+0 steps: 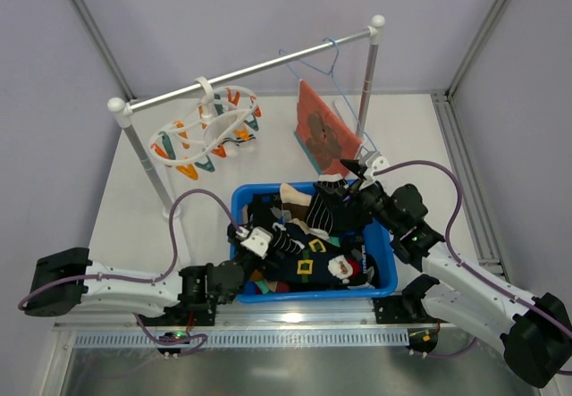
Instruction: Remove the socks clipped to the hanger
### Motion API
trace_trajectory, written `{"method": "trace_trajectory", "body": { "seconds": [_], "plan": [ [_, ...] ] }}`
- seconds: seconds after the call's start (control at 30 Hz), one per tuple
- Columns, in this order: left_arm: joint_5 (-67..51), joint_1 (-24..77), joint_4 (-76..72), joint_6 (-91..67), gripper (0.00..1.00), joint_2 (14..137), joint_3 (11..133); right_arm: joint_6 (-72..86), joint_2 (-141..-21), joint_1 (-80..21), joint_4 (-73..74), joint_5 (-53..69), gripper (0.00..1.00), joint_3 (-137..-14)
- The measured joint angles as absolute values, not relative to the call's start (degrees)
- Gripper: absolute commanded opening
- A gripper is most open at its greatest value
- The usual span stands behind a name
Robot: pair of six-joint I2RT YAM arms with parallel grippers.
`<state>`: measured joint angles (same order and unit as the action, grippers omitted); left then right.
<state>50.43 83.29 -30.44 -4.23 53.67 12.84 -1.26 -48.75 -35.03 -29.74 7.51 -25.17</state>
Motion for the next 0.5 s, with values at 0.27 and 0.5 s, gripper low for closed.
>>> {"method": "trace_trajectory", "body": {
  "seconds": [0.27,0.5],
  "plan": [
    [74.72,83.24,-39.66,0.84,1.0,43.97,7.46,-1.3,-48.77,-34.63,-29.58,7.68,1.0,-24.86],
    [82.0,75.88,-15.25,-15.05,1.0,21.65,10.22,-1.37,-48.95,-34.26,-29.71,9.19,1.0,-24.51]
  ]
}}
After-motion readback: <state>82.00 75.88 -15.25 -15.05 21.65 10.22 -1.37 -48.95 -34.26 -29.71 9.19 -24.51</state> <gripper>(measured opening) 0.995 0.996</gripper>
